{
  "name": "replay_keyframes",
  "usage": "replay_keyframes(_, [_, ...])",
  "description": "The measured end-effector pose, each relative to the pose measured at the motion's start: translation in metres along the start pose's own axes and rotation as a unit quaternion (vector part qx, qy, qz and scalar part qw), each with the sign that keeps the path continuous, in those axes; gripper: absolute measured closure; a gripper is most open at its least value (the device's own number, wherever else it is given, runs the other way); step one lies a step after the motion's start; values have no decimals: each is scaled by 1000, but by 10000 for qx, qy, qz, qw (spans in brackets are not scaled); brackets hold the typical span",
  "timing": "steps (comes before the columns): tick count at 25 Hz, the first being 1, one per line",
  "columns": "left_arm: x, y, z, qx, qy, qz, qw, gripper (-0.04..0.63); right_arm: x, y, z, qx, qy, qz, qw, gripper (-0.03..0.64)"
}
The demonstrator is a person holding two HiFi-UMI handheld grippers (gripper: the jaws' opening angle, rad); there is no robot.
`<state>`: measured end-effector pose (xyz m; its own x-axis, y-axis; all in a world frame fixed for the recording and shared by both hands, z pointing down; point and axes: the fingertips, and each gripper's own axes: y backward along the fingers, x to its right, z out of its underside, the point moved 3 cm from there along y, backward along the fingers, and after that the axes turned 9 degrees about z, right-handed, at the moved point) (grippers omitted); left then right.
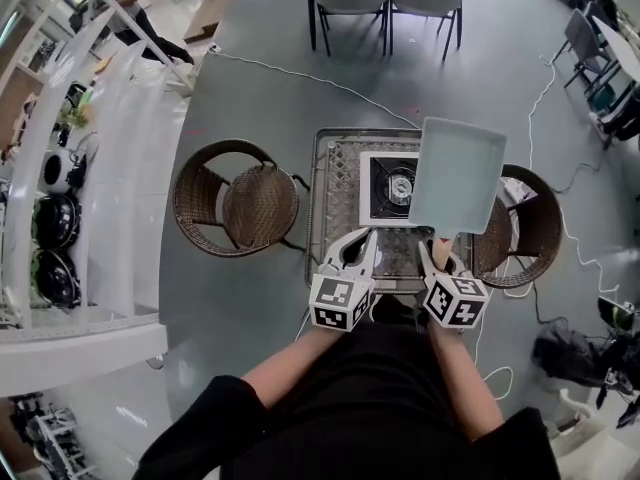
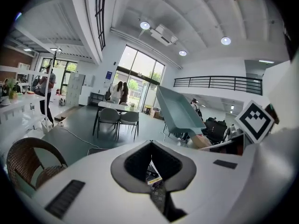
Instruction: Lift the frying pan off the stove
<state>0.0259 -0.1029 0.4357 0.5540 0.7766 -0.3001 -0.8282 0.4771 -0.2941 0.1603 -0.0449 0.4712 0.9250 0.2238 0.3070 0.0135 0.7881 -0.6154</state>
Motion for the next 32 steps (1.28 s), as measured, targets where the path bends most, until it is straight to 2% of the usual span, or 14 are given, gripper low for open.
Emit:
replay_keyframes(13, [13, 9, -11, 57, -42, 219, 9997, 589, -9, 43, -18, 810, 128, 226, 9964, 516])
replay_keyframes(21, [27, 22, -12, 145, -235, 307, 9991, 589, -28, 55, -5, 805, 262, 105, 9964, 515])
replay_keyframes(32, [27, 32, -3, 171, -200, 245, 9994, 589, -42, 56, 12, 698, 368, -69, 9969, 515])
